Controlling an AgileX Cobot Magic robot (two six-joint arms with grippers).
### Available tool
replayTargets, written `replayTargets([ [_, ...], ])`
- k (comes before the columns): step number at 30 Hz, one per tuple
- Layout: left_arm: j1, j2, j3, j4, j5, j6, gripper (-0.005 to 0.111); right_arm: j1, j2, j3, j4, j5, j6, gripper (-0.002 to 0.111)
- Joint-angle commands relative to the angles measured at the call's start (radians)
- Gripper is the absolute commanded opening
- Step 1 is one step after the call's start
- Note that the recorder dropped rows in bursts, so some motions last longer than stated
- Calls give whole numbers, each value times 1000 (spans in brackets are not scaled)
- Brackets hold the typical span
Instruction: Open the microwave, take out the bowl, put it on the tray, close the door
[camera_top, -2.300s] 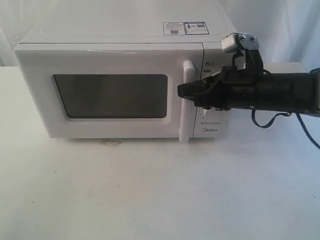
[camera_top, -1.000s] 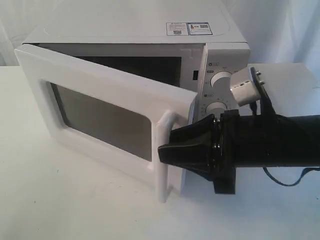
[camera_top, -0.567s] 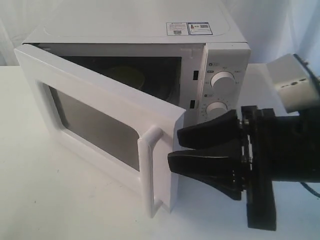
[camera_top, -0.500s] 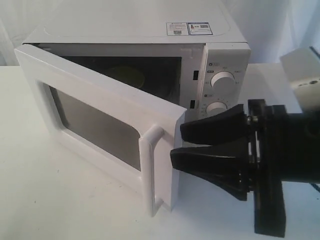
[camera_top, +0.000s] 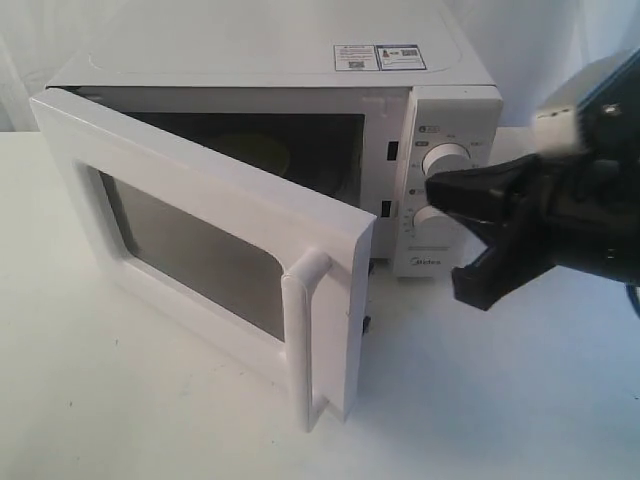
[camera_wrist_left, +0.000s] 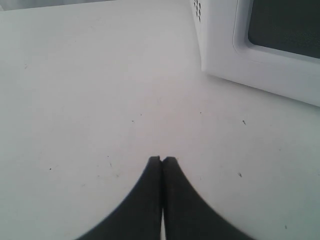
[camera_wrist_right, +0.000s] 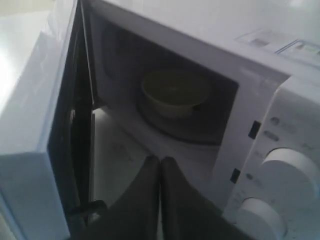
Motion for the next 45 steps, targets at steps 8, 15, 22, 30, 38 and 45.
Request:
replayTargets([
  [8, 2, -4, 4, -4, 2, 0, 0, 61, 262, -72, 11, 308, -42, 0],
  [15, 2, -4, 4, -4, 2, 0, 0, 272, 262, -72, 11, 313, -65, 0],
  [22, 2, -4, 4, -4, 2, 0, 0, 484, 262, -117, 11, 51, -123, 0],
  [30, 2, -4, 4, -4, 2, 0, 0, 529, 366, -231, -100, -378, -155, 18],
  [38, 2, -4, 4, -4, 2, 0, 0, 529, 639, -484, -415, -493, -155, 51],
  [45, 2, -4, 4, -4, 2, 0, 0, 485, 870, -739, -478, -513, -155, 51],
])
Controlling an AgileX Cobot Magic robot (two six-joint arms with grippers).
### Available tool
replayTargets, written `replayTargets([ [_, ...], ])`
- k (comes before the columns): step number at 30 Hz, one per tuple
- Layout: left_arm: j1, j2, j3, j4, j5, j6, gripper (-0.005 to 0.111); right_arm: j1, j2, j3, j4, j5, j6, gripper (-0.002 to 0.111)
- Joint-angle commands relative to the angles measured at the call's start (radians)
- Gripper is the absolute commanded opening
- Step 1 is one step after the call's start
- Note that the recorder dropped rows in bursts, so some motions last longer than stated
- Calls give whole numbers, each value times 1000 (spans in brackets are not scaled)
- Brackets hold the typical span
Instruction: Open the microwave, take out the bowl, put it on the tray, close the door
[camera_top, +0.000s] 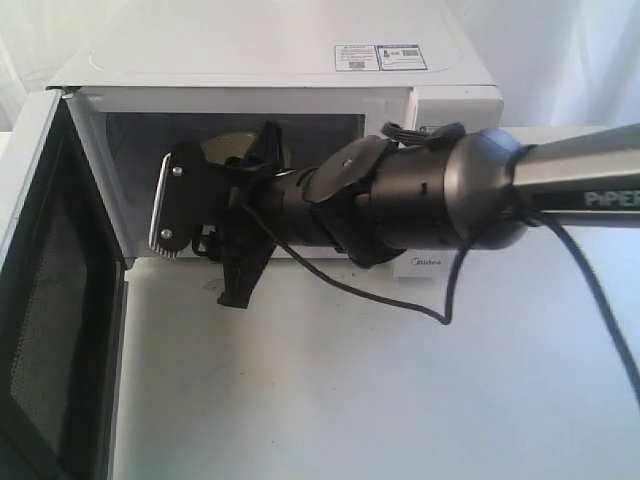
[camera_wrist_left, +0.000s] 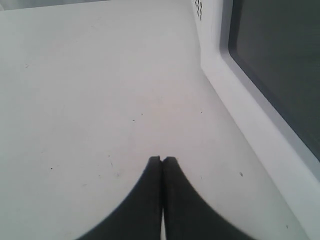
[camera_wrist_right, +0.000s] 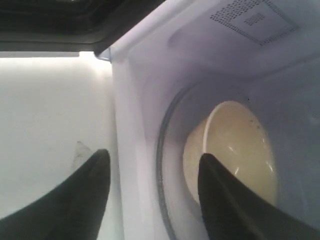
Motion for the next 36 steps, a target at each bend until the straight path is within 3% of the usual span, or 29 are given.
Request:
replayTargets([
  [1, 2, -4, 4, -5, 2, 0, 0, -46, 91, -94, -12, 12, -18, 51],
  [30, 2, -4, 4, -5, 2, 0, 0, -106, 320, -314, -32, -23, -18, 54],
  [36, 2, -4, 4, -5, 2, 0, 0, -117, 324, -324, -32, -2, 1, 48],
])
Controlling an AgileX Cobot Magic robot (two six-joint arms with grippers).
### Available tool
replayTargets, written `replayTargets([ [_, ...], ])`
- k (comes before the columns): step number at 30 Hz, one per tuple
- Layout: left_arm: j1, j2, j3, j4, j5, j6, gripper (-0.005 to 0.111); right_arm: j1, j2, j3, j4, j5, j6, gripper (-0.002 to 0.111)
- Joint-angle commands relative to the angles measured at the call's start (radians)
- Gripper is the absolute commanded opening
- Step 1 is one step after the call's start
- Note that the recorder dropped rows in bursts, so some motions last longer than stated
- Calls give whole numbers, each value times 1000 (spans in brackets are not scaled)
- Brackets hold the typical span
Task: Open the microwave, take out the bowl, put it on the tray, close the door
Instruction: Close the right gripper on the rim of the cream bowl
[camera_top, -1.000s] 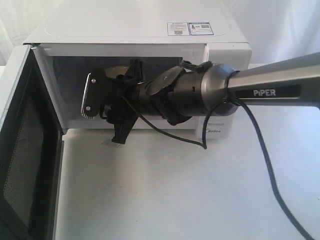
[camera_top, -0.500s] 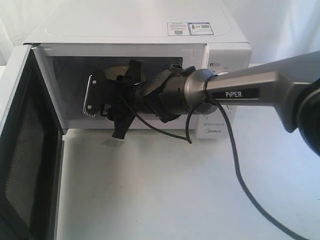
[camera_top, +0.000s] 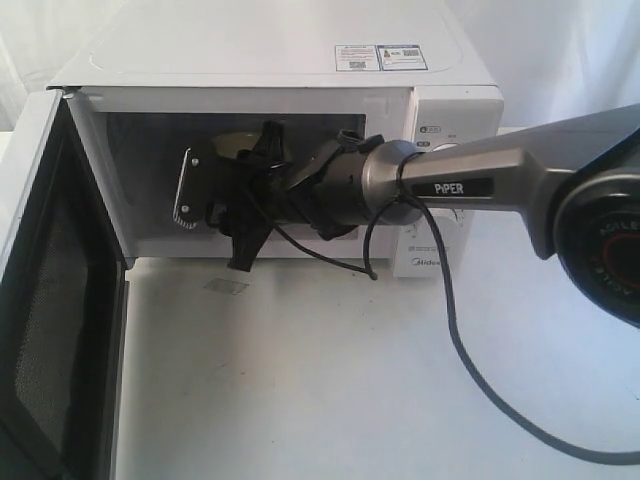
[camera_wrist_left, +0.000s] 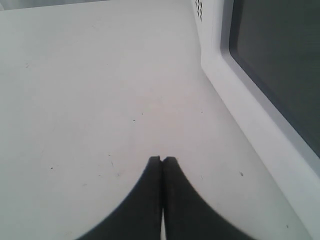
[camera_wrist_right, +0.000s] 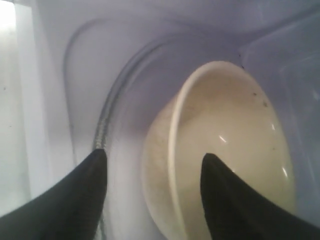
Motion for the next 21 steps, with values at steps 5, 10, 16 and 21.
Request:
replayTargets([
  [5, 2, -4, 4, -5, 2, 0, 0, -12, 0, -7, 2, 45, 0, 31],
  [10, 2, -4, 4, -5, 2, 0, 0, -12, 0, -7, 17, 96, 0, 0],
  [16, 2, -4, 4, -5, 2, 0, 0, -1, -21, 3, 27, 146, 19, 0],
  [21, 2, -4, 4, -5, 2, 0, 0, 20, -93, 63, 23, 220, 95, 0],
])
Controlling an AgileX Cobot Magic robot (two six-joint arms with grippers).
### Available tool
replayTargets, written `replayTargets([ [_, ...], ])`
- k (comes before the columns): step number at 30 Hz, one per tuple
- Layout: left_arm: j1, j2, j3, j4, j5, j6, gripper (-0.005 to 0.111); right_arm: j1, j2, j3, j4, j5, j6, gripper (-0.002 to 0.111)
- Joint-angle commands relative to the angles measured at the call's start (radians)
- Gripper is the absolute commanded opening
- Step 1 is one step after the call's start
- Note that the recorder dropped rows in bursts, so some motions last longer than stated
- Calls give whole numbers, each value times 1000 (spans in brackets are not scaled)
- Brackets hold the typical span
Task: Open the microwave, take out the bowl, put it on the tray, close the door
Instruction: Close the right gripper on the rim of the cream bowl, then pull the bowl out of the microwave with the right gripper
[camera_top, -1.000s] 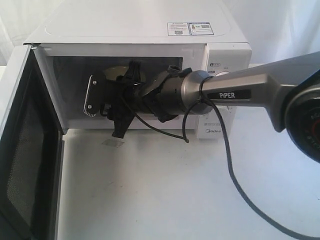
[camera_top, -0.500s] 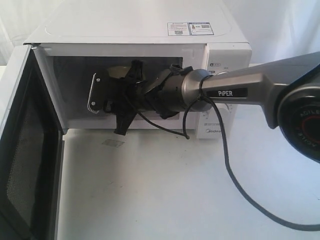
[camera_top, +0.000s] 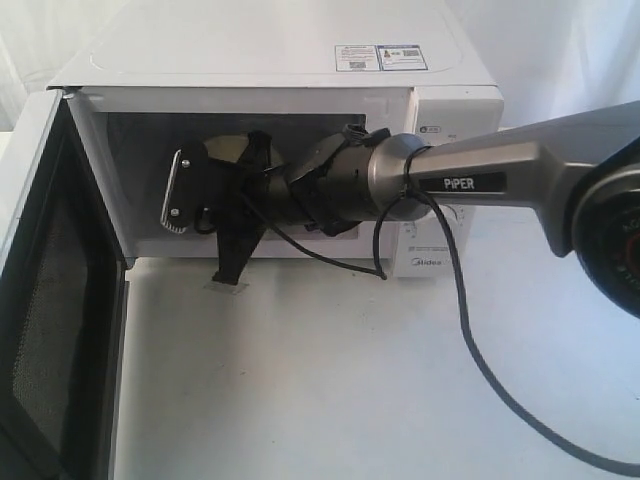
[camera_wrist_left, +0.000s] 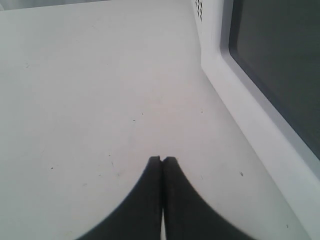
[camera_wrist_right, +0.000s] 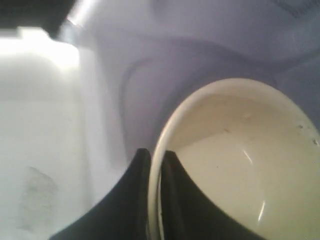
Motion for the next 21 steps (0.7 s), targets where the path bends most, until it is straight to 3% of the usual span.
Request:
replayTargets([
  [1, 2, -4, 4, -5, 2, 0, 0, 20, -84, 62, 1, 60, 85, 0],
  [11, 2, -4, 4, -5, 2, 0, 0, 65, -318, 263, -3, 70, 166, 0],
  [17, 2, -4, 4, -5, 2, 0, 0, 110, -493, 430, -33, 96, 318, 0],
  [21, 2, -4, 4, -5, 2, 0, 0, 120, -622, 559, -139, 113, 521, 0],
])
